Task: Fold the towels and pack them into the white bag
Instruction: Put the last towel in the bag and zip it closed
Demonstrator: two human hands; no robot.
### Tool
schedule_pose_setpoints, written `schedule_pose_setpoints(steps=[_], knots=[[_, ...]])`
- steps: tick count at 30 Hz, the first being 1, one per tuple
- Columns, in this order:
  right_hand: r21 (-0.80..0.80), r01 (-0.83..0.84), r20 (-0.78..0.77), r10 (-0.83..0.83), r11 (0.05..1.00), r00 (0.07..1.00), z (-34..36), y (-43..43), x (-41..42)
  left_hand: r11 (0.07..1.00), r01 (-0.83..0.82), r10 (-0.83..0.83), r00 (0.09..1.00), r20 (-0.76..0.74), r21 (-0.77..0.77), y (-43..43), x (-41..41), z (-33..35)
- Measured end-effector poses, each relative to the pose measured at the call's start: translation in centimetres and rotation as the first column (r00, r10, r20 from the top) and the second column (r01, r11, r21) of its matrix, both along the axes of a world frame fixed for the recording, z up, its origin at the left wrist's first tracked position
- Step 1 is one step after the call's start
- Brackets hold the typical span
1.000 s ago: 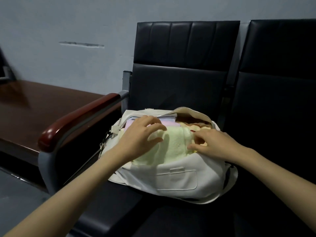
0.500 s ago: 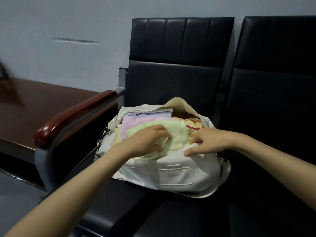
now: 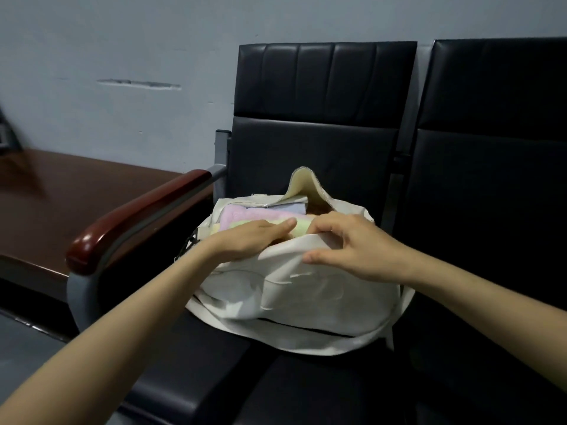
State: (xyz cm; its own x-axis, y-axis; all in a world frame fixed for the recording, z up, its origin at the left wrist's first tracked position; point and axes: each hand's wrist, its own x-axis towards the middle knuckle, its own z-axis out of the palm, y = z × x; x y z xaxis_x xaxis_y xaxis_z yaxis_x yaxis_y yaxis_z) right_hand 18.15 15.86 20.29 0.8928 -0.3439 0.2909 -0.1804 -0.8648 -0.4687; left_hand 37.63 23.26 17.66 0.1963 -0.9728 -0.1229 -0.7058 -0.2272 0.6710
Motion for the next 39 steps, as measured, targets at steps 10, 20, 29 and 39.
schedule_pose_setpoints(steps=[10, 20, 29, 39], knots=[[-0.208, -0.051, -0.219, 0.004, 0.977, 0.976, -1.2, -2.3, -0.2, 0.982, 0.182, -0.165, 0.961, 0.224, -0.058, 3.0, 1.6, 0.7], [-0.168, 0.113, -0.260, -0.155, 0.979, 0.953, -1.6, -2.7, 1.7, 0.983, 0.174, -0.133, 0.503, 0.854, 0.051, 7.0, 3.4, -0.2], [-0.174, 0.139, -0.034, -0.147, 0.975, 0.988, -2.9, -4.3, 1.8, 0.930, 0.217, 0.113, 0.597, 0.794, -0.296, 7.4, 6.0, -1.4], [-0.136, 0.061, -0.013, -0.063, 0.989, 0.998, -2.4, -4.5, 3.3, 0.885, 0.152, -0.018, 0.956, 0.294, -0.441, 6.8, 7.1, -1.8]])
